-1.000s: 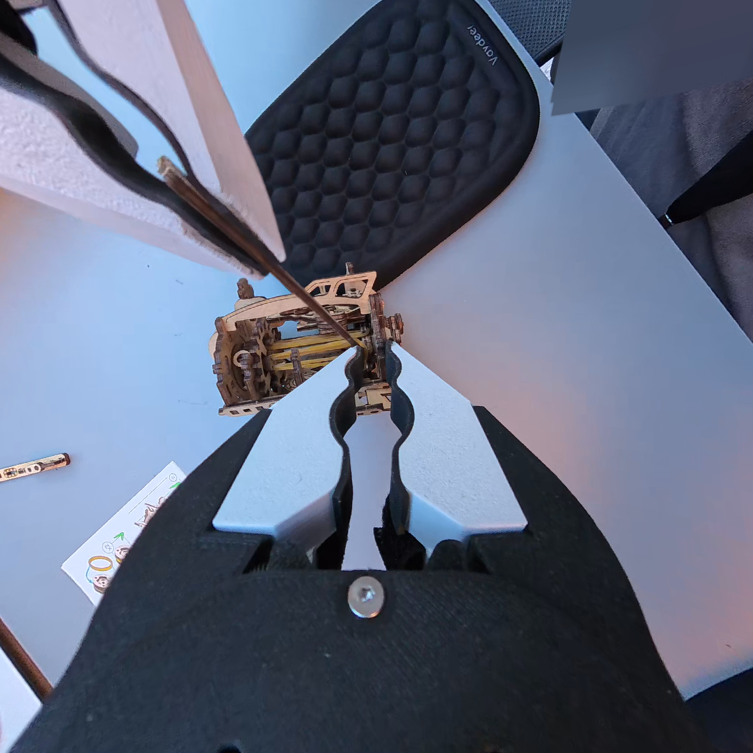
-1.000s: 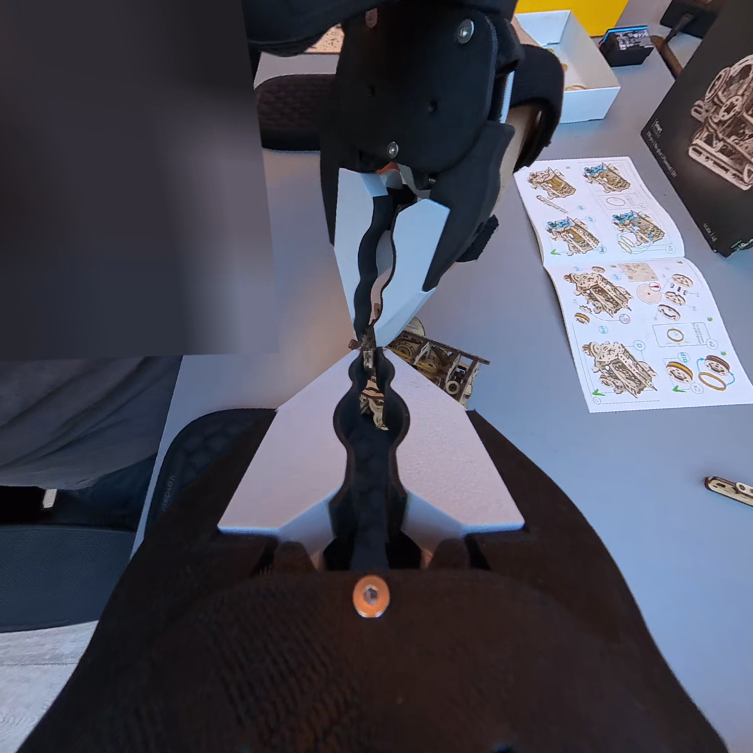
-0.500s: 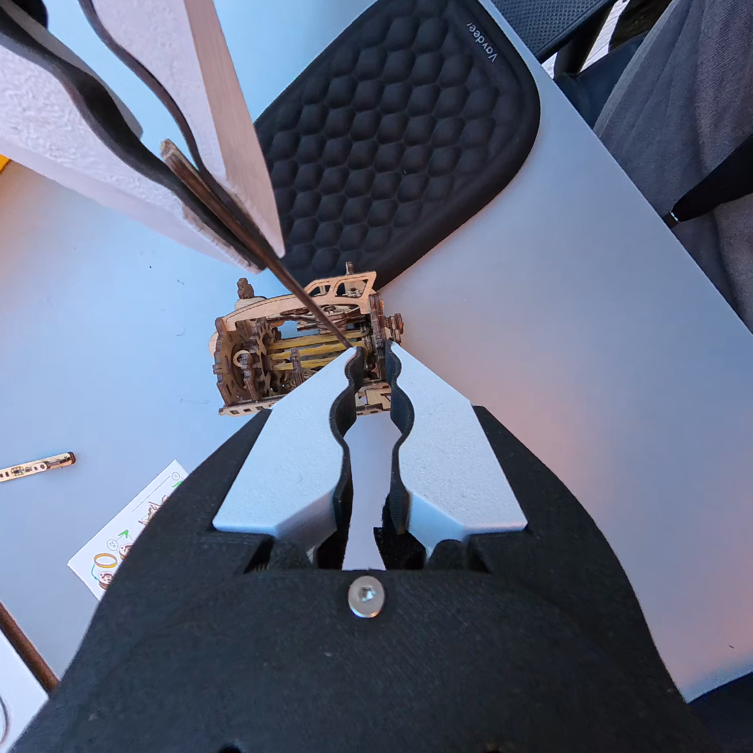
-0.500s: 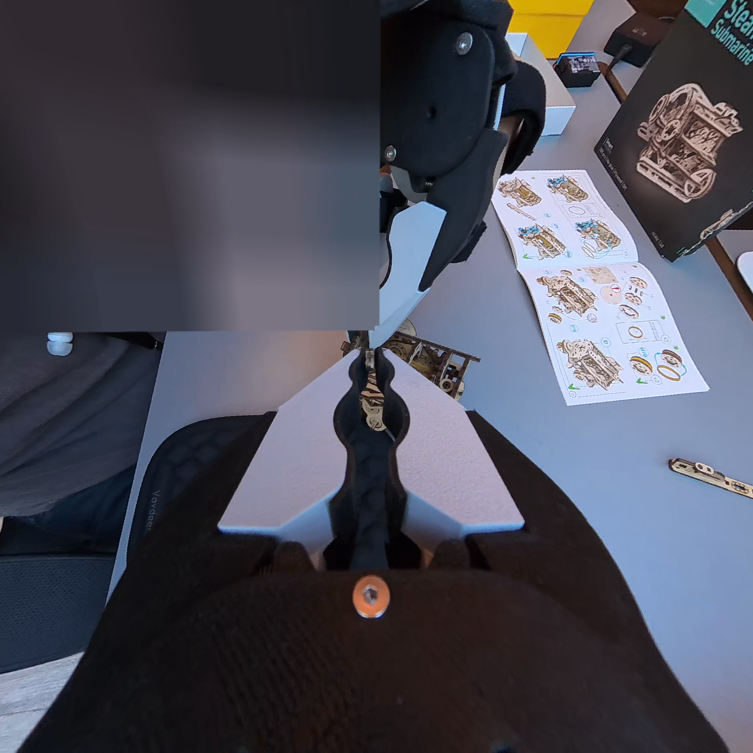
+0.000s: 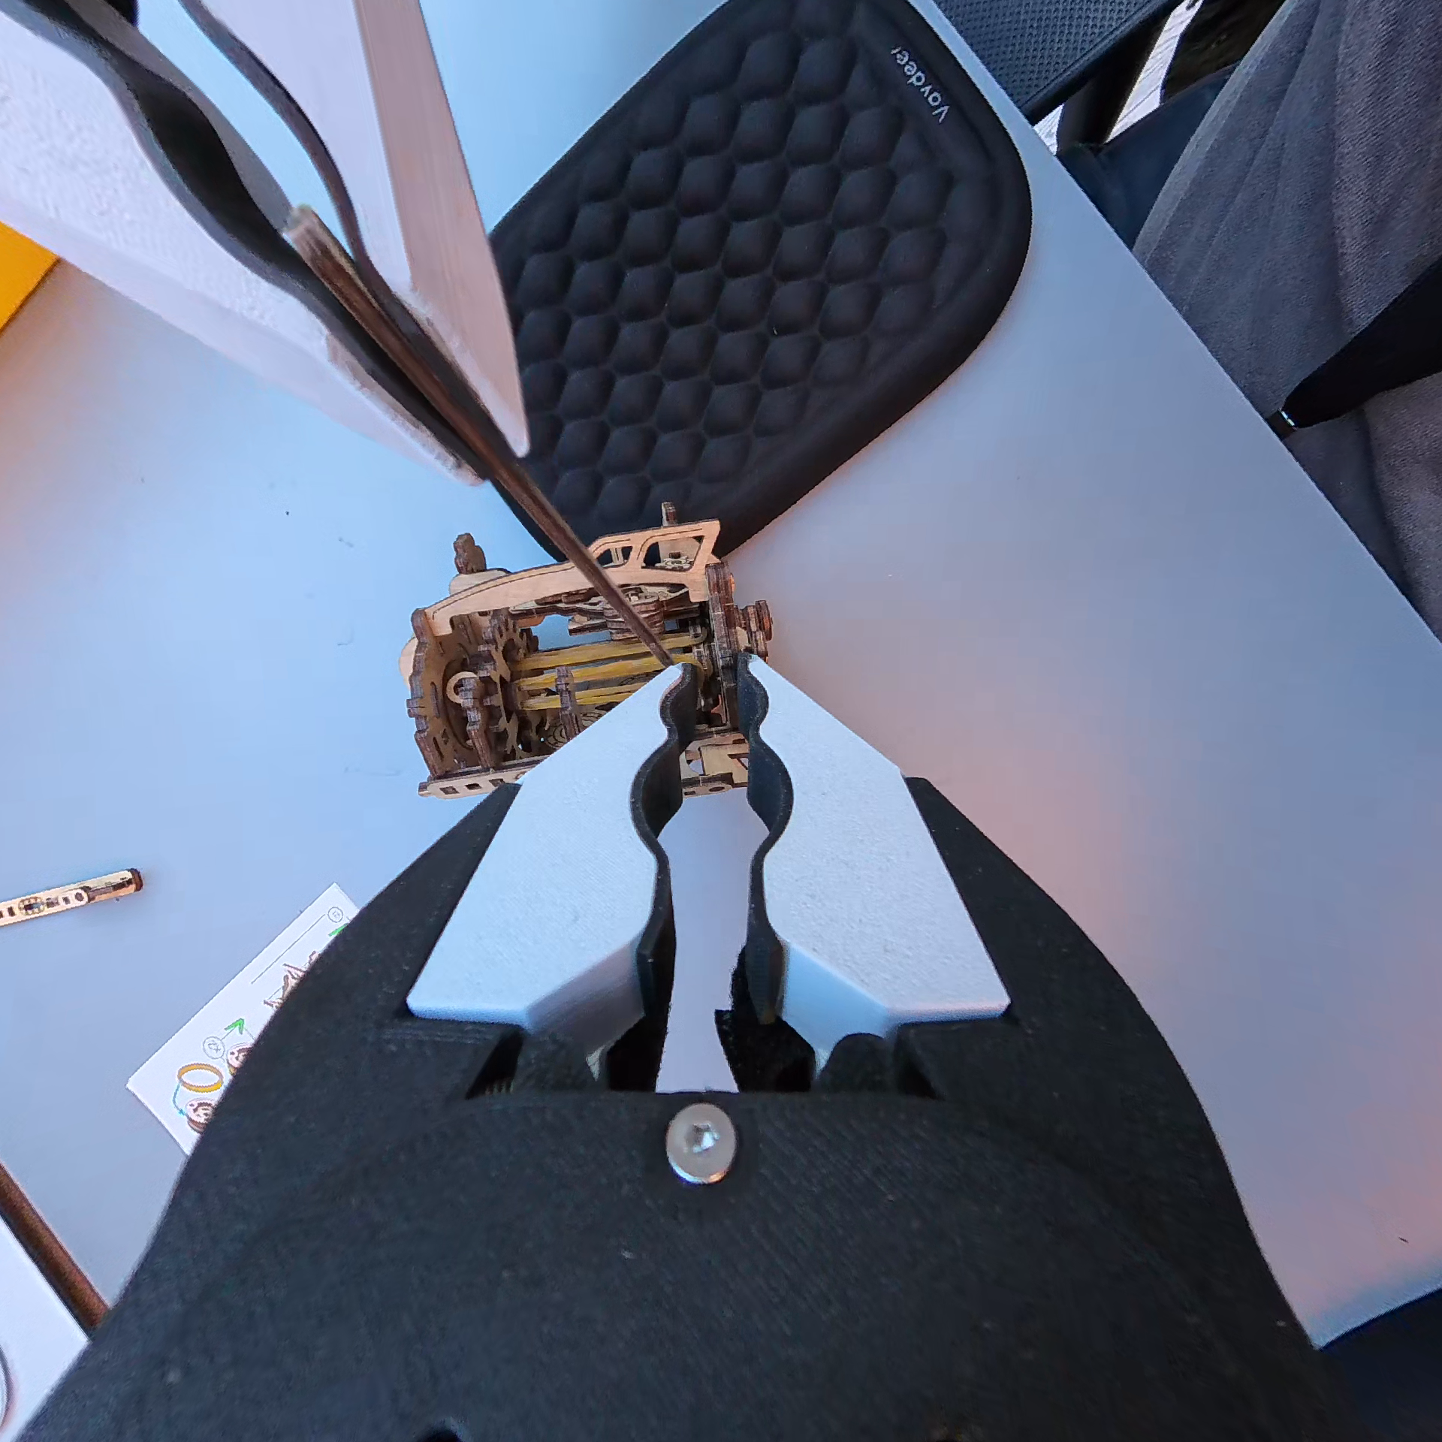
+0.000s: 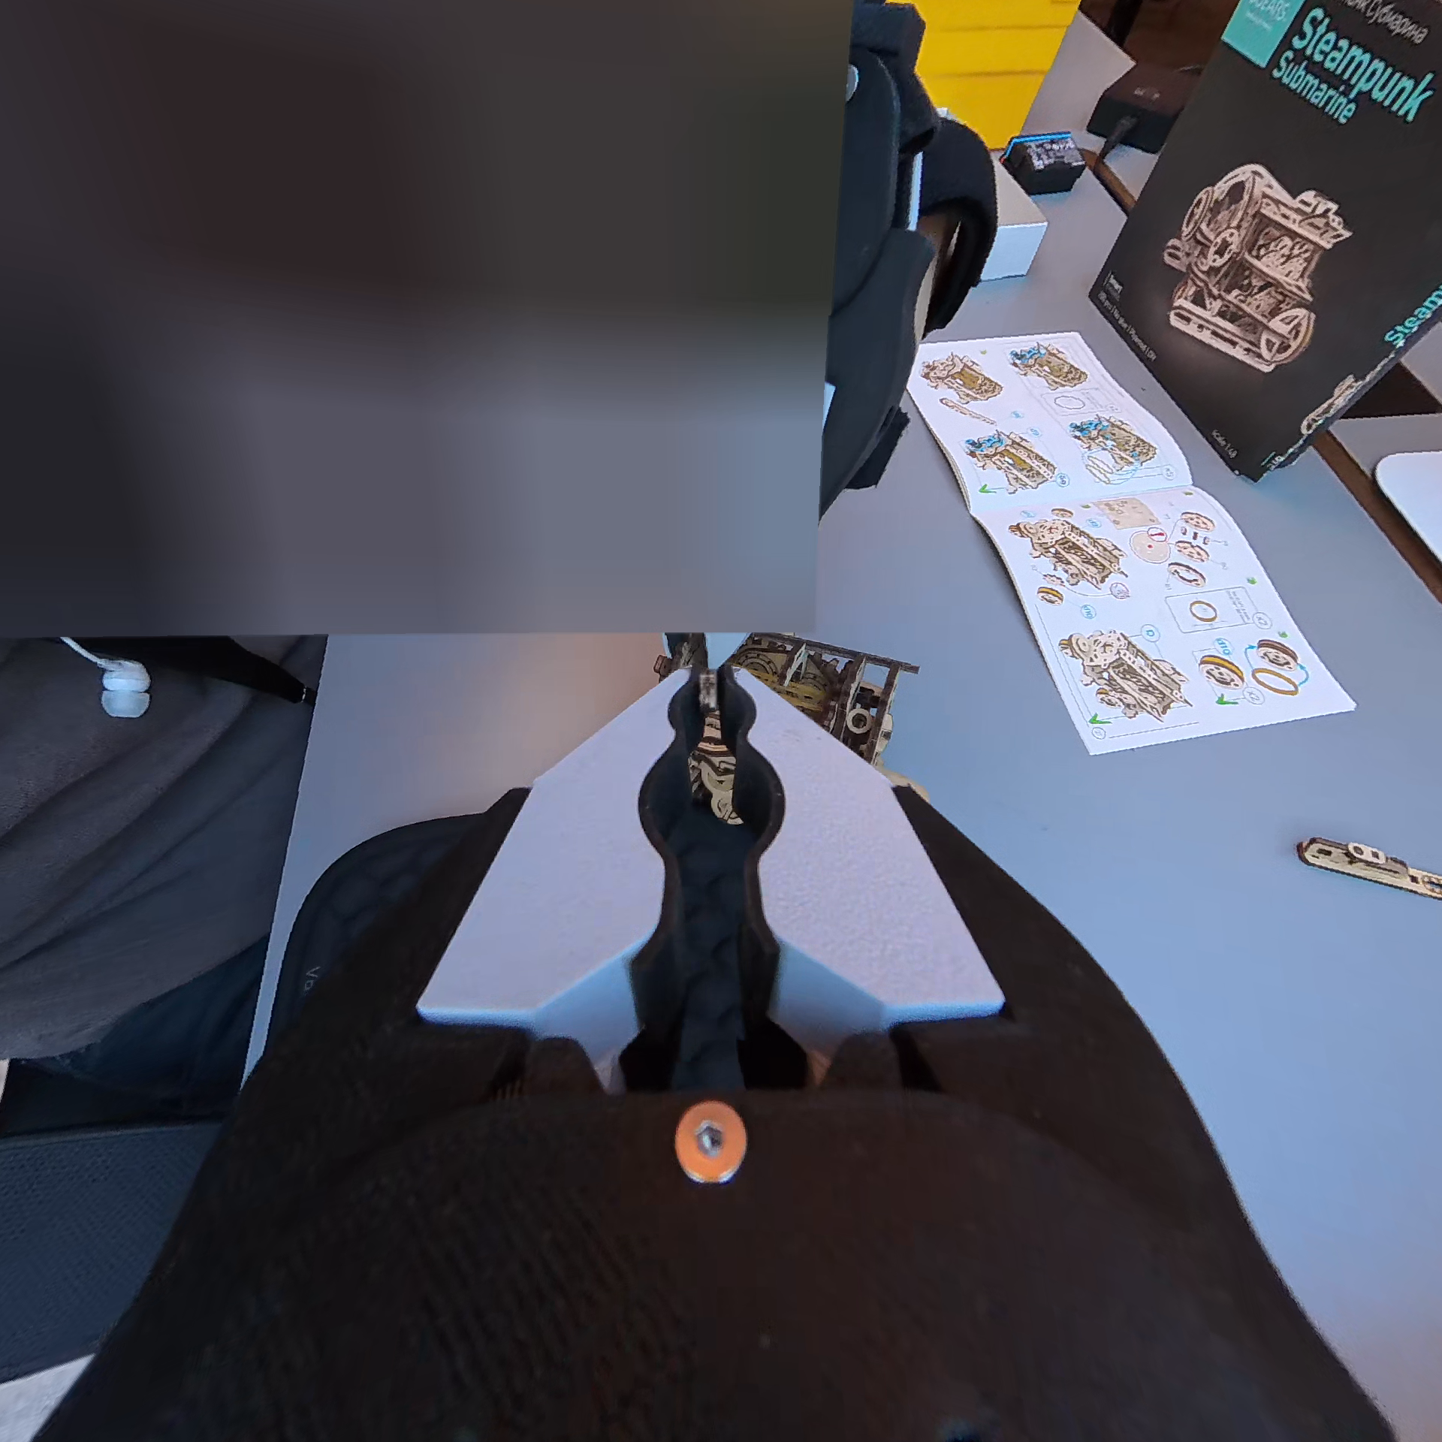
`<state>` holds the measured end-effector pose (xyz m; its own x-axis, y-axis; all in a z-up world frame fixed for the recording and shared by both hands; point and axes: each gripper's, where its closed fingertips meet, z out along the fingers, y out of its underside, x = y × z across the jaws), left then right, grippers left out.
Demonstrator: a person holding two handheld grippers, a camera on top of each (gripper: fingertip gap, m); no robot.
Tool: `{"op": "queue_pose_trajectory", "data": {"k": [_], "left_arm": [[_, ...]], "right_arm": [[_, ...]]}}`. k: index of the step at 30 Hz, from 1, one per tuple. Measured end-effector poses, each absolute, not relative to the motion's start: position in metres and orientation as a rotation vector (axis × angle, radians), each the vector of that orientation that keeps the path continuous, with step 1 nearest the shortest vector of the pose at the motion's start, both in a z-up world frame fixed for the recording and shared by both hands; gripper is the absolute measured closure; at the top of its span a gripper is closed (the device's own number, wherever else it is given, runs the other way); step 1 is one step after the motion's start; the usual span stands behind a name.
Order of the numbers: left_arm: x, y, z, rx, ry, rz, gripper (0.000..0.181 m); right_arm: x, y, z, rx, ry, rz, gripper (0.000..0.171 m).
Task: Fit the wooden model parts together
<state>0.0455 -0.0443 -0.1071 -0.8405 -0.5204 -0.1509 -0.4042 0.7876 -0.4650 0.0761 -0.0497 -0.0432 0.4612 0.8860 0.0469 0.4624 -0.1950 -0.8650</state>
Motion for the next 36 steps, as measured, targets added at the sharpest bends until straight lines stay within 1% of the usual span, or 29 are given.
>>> {"op": "queue_pose_trajectory", "data": {"k": [15,36], "left_arm": [[0.0448,-0.0445,-0.1076,-0.697,2.715,-0.596,0.173],[0.0454,-0.0445,-0.1077,-0.708,2.715,-0.601,0.174]], "right_arm": [[0.0779,-0.0518,-0.0447,-1.824,-1.073,0.625,0.17],[0.0744,-0.0536,-0.0452,-1.882,-1.143,0.627,0.17]]}}
